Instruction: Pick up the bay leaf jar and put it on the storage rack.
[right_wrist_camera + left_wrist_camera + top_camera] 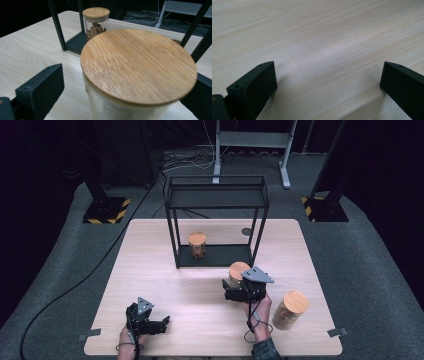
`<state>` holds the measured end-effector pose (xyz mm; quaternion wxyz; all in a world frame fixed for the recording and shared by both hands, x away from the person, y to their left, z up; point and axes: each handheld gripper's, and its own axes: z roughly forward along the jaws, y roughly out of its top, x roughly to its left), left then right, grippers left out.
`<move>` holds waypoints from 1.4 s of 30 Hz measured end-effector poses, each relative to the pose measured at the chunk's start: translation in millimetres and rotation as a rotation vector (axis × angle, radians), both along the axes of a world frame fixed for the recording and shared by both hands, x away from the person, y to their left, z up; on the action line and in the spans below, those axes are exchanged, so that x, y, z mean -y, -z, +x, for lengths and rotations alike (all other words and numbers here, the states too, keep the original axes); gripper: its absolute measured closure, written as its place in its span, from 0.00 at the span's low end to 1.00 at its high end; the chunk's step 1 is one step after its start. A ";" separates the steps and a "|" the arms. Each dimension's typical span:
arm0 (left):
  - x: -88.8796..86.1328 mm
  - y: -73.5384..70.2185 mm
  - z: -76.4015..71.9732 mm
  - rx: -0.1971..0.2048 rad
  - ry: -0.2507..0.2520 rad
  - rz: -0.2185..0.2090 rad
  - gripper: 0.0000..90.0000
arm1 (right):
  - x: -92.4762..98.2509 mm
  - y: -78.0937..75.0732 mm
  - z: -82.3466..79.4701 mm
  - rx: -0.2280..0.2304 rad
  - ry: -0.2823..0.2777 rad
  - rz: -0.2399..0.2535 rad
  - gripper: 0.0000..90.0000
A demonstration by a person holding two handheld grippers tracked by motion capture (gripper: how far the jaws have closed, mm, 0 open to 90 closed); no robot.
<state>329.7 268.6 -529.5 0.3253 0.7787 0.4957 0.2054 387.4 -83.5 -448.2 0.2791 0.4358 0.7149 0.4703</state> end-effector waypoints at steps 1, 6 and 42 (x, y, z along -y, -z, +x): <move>0.0 0.0 0.0 0.000 0.000 0.000 0.00 | -0.5 -0.1 0.2 0.004 -0.001 -0.001 0.00; 0.0 0.0 0.0 0.001 0.000 0.000 0.00 | -0.3 1.9 2.4 0.036 0.018 0.018 0.02; -0.1 0.0 -0.4 0.001 0.002 0.000 0.00 | 2.8 3.6 -4.1 0.114 0.047 0.038 0.28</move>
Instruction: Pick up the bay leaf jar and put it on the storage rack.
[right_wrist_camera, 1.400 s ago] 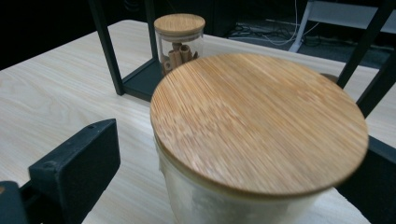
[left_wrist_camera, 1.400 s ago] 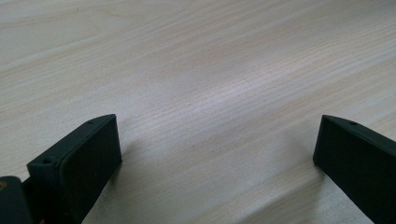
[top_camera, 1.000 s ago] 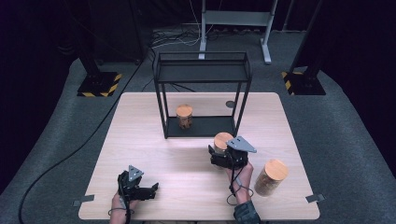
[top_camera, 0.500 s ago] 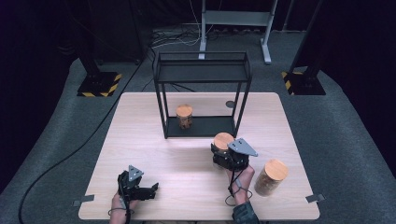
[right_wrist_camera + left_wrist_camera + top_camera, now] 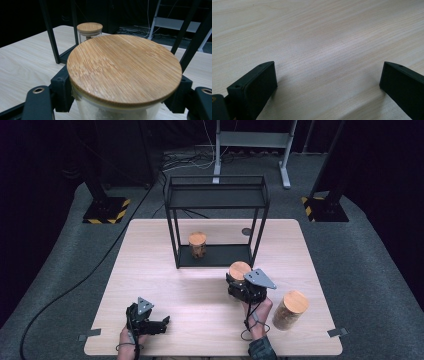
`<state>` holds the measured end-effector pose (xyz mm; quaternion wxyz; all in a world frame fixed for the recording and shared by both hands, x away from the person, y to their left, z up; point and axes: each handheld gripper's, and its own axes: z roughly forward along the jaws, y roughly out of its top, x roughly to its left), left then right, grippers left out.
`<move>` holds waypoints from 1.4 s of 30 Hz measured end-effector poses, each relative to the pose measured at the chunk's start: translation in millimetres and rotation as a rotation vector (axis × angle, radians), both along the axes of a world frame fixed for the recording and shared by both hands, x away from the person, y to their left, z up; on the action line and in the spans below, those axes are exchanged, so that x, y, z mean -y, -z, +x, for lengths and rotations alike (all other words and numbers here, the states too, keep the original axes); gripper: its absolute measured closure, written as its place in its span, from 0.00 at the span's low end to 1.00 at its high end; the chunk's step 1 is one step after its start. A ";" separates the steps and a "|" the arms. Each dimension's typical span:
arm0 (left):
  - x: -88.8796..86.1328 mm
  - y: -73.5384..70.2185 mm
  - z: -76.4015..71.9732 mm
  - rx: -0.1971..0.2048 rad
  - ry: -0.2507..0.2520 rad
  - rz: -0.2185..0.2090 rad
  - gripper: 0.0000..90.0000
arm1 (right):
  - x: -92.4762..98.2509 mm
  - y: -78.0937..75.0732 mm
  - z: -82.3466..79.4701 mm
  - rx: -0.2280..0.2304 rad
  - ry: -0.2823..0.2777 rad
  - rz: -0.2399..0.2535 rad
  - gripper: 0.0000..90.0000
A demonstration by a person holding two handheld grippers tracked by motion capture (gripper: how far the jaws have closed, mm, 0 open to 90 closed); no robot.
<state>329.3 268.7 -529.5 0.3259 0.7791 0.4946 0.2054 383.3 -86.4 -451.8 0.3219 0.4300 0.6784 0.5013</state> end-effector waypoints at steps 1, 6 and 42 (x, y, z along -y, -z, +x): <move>0.0 0.0 -0.1 0.000 0.000 0.000 0.00 | -0.4 -1.5 -0.8 0.002 -0.004 0.004 0.28; 0.0 0.0 -0.2 0.000 0.001 0.000 0.00 | -2.2 -4.1 -2.2 0.009 -0.013 -0.009 0.28; -0.1 0.0 -0.2 0.000 0.001 0.000 0.00 | -16.3 -16.3 19.0 0.009 -0.045 -0.019 0.28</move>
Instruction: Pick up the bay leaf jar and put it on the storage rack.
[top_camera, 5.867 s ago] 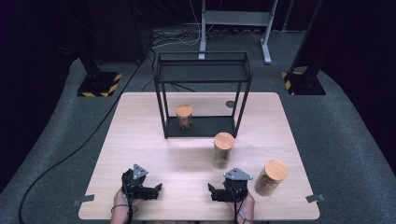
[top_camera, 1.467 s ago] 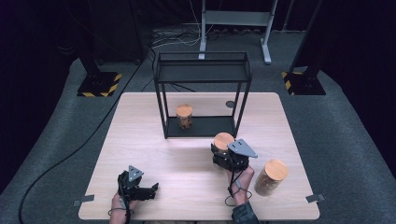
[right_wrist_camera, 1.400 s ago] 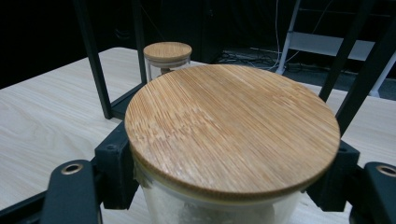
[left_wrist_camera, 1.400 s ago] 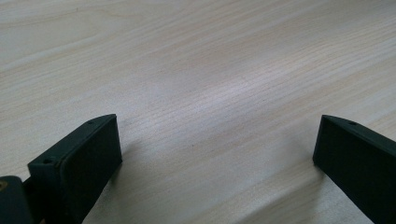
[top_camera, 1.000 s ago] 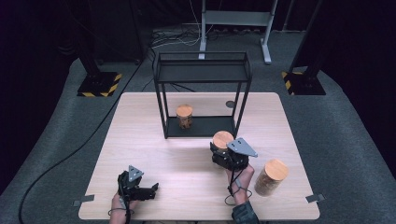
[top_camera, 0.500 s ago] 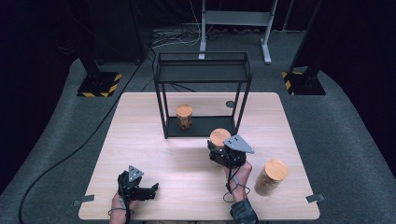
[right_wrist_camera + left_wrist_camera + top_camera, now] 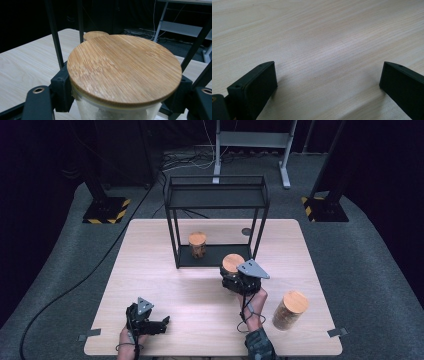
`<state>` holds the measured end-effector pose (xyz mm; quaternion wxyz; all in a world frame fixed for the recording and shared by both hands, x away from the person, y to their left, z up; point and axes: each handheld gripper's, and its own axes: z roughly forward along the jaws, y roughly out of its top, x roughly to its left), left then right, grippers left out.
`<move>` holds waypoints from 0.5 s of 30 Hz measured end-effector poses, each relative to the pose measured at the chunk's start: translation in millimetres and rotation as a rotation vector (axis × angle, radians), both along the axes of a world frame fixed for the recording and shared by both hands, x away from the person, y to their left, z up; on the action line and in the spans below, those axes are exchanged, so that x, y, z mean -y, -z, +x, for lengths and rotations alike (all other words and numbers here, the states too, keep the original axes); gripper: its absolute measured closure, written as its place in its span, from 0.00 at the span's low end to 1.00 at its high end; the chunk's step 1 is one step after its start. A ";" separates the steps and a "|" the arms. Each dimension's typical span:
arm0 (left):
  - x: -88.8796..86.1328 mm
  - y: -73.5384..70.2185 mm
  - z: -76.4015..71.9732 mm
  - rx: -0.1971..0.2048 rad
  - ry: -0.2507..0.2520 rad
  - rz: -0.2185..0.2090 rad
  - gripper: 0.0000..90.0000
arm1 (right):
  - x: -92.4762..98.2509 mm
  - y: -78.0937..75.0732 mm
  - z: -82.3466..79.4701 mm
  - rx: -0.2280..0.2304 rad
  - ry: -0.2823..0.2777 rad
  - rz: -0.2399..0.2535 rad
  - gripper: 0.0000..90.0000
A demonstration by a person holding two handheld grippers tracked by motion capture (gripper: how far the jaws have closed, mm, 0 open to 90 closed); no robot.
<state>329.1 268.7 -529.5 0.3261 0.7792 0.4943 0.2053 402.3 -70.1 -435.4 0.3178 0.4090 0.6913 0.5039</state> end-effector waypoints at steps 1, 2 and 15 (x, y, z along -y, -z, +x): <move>0.0 0.0 0.0 0.000 0.000 0.000 0.00 | -0.2 -0.2 0.5 0.001 -0.001 -0.001 0.28; 0.0 0.0 -0.1 0.000 0.001 0.000 0.00 | -0.6 -0.3 1.0 0.002 -0.001 -0.001 0.28; 0.0 0.0 -0.1 0.001 0.001 0.000 0.01 | -3.8 -3.9 10.0 0.003 -0.003 -0.003 0.28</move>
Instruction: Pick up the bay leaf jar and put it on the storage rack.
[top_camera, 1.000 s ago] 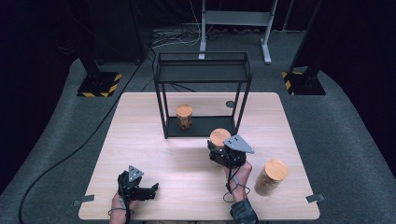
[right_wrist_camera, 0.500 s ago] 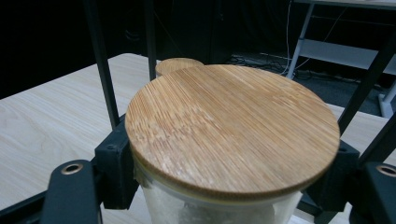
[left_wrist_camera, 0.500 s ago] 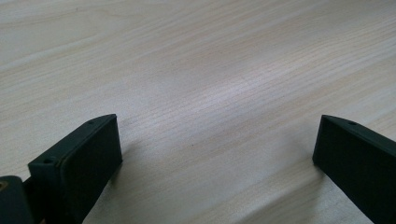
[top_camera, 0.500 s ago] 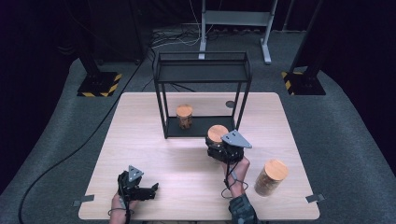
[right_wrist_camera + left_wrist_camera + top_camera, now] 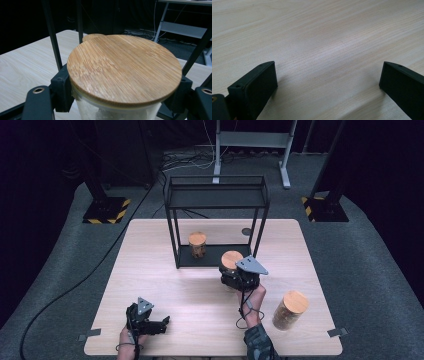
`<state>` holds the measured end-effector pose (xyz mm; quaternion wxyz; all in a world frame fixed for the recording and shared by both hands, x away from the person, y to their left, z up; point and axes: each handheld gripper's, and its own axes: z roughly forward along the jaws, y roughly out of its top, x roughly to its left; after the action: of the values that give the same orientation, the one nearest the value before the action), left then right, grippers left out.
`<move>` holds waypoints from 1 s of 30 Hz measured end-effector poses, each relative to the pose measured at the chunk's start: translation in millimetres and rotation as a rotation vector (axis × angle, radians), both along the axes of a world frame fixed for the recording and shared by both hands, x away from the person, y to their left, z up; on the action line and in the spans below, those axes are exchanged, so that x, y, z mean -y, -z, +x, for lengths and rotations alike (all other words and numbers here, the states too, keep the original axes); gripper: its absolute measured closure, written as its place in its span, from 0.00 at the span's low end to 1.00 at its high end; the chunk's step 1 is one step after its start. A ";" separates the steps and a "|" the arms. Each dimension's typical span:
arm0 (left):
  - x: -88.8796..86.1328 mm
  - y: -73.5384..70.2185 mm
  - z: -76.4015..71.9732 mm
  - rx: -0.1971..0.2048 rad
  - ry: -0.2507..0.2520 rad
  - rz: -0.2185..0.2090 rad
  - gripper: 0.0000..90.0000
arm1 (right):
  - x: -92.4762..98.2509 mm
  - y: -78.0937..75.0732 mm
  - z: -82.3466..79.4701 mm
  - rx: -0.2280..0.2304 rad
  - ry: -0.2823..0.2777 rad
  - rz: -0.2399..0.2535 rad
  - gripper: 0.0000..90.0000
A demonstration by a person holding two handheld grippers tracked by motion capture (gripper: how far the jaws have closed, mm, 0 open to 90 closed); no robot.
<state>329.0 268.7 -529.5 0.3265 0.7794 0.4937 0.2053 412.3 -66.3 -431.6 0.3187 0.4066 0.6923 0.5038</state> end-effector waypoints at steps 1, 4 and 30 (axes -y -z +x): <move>0.0 0.0 0.0 0.000 0.000 0.000 0.01 | -0.6 -0.6 0.8 0.001 -0.002 -0.005 0.28; 0.0 0.0 0.0 0.000 0.000 0.000 0.01 | -1.5 -2.3 3.3 0.003 -0.004 -0.011 0.28; 0.0 0.0 0.0 0.000 0.000 0.000 0.01 | -9.6 -10.8 28.5 -0.003 -0.010 -0.020 0.28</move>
<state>329.0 268.7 -529.4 0.3263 0.7795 0.4937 0.2051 440.8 -56.8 -420.8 0.3190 0.4008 0.6999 0.4977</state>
